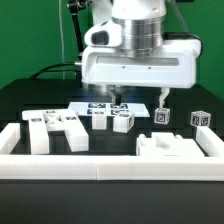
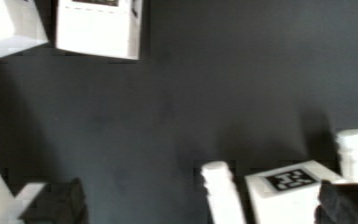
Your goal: Assemble chair
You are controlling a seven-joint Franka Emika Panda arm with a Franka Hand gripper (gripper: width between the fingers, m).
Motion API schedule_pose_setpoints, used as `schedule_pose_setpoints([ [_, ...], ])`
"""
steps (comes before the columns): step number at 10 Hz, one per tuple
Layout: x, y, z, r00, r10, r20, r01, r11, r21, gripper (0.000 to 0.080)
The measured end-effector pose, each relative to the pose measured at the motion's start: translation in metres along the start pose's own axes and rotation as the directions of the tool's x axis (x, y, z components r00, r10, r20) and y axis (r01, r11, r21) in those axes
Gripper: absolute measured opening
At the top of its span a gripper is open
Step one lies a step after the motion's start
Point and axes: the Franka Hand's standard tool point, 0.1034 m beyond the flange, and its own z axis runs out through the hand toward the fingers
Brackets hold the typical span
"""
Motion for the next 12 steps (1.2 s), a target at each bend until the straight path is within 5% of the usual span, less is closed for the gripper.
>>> schedule_pose_setpoints([
  [3,-0.010,0.027,0.014,1.000,0.015,0.016,-0.015,1.000,0.006,0.0649],
  [6,-0.011,0.026,0.015,0.999,0.014,0.037,-0.014,1.000,0.005,0.0649],
  [9,-0.017,0.040,0.027,0.968,0.029,0.249,-0.029,1.000,-0.002,0.0649],
  [12,-0.026,0.034,0.028,0.899,0.021,0.438,-0.018,1.000,-0.010,0.0649],
])
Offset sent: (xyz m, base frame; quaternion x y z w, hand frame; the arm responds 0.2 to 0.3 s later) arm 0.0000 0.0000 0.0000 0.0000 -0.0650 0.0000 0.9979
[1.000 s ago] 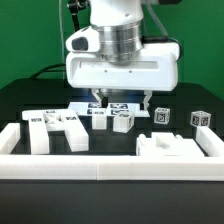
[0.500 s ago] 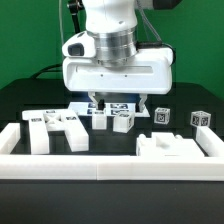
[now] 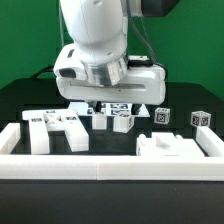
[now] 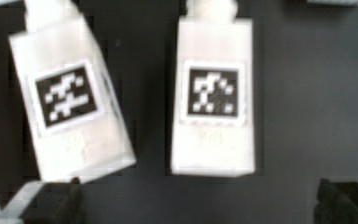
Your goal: Assemble chair
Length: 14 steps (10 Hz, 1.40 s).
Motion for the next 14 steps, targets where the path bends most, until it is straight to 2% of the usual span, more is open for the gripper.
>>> schedule_pose_setpoints([
  [1,0.002,-0.004,-0.002,0.999,-0.006,0.032,0.006,1.000,-0.003,0.0649],
  [2,-0.003,-0.006,0.000,0.996,-0.005,0.091,0.006,1.000,-0.007,0.0649],
  [5,0.003,-0.007,0.003,0.997,-0.007,0.082,0.007,1.000,-0.010,0.0649],
  [9,0.004,-0.008,0.020,0.997,-0.008,0.077,0.009,1.000,-0.021,0.0649],
  [14,0.003,-0.007,0.032,0.997,-0.008,0.083,0.010,1.000,-0.027,0.0649],
])
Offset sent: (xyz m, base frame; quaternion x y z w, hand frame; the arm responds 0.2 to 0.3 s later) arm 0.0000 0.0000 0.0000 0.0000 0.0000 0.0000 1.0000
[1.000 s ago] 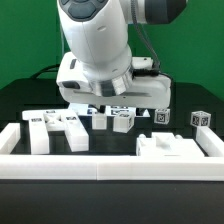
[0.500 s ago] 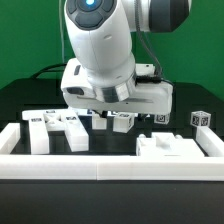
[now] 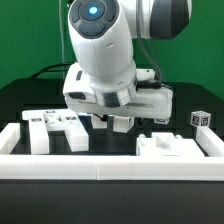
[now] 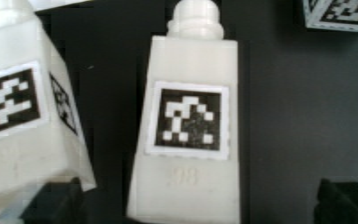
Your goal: Assemble chair
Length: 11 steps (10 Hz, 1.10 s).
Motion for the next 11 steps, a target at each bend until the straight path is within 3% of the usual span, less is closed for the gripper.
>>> schedule_pose_setpoints([
  [5,-0.0032,0.0046,0.0083,1.000,0.002,0.013,-0.002,1.000,-0.001,0.0649],
  [6,-0.0025,0.0048,0.0083,1.000,0.002,0.011,-0.002,1.000,-0.001,0.0545],
  [7,-0.0025,0.0047,0.0083,1.000,0.002,0.011,-0.002,1.000,-0.001,0.0545],
  [8,-0.0025,0.0047,0.0083,1.000,0.002,0.011,-0.002,1.000,-0.001,0.0362],
  [9,-0.0025,0.0047,0.0083,1.000,0.002,0.011,-0.002,1.000,-0.001,0.0288],
  [11,-0.0025,0.0047,0.0083,1.000,0.002,0.011,-0.002,1.000,-0.001,0.0288],
])
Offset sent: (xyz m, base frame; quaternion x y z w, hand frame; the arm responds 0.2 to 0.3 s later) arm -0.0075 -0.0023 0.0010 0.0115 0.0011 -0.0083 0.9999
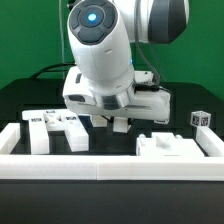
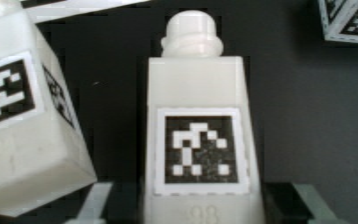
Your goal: Assemble chair
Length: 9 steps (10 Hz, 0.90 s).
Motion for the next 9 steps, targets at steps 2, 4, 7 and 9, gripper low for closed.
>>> schedule_pose_setpoints([
  [2,0.000,-0.001,-0.001,1.000,-0.003,-0.003,0.003,1.000,-0.004,0.0289],
  [4,-0.006,-0.020,-0.025,0.999,-0.047,-0.014,0.047,0.998,-0.031,0.0289],
  [7,-0.017,-0.036,-0.071,0.999,-0.054,0.004,0.054,0.998,-0.028,0.0291],
  [9,-0.009,-0.036,-0.071,0.997,-0.058,-0.042,0.057,0.998,-0.026,0.0291],
])
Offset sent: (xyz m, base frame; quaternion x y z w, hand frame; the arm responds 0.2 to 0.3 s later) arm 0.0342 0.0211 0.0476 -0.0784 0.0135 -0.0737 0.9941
